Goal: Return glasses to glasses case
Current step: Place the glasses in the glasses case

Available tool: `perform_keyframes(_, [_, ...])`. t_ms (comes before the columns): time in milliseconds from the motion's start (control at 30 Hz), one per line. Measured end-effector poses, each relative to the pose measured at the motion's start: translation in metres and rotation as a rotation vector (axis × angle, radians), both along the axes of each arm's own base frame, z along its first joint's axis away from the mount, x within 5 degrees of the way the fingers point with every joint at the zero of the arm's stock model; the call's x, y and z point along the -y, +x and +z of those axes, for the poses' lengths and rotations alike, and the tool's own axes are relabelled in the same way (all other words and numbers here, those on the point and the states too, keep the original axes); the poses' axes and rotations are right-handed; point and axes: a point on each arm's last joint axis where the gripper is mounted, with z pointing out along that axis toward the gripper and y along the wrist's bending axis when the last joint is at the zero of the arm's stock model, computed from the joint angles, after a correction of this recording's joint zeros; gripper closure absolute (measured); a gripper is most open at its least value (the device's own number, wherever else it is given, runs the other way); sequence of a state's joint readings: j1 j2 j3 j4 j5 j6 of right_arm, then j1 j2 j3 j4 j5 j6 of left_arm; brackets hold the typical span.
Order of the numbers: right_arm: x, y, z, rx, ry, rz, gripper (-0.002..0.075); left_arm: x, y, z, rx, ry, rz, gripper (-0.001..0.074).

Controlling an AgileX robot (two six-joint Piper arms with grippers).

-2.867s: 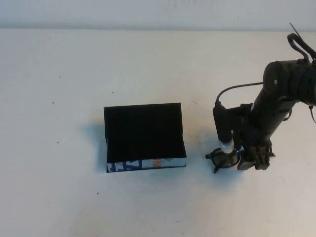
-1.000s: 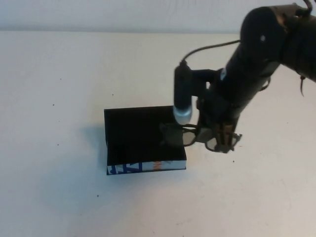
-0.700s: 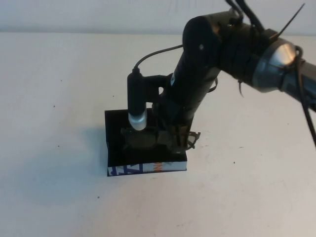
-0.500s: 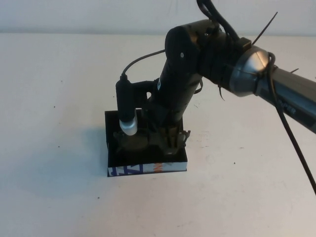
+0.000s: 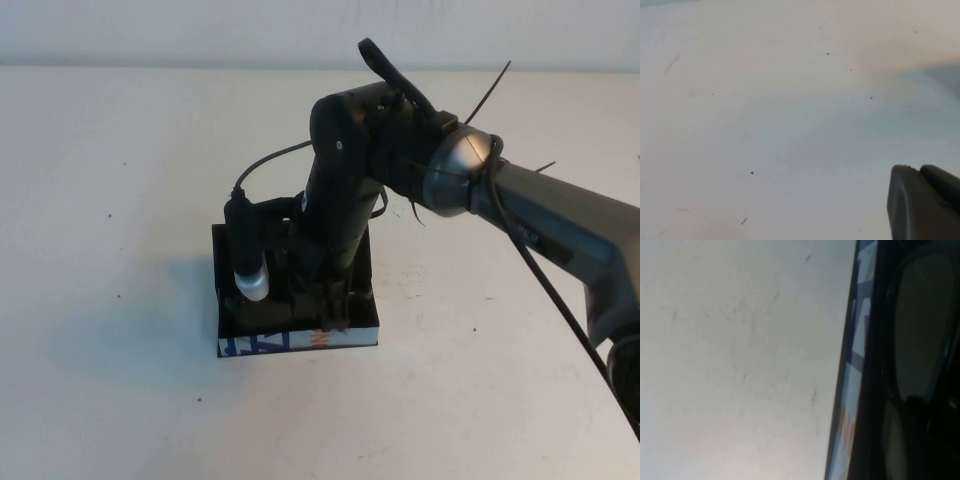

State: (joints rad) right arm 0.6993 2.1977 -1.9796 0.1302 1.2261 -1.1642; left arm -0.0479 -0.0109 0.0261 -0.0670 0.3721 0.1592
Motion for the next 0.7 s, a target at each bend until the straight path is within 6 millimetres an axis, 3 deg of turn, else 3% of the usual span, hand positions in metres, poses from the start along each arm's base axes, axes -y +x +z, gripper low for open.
perform_keyframes(700, [-0.005, 0.005, -0.019, -0.036, -0.007, -0.02, 0.0713, 0.0, 0.0, 0.0, 0.0, 0.0, 0.0, 0.0736])
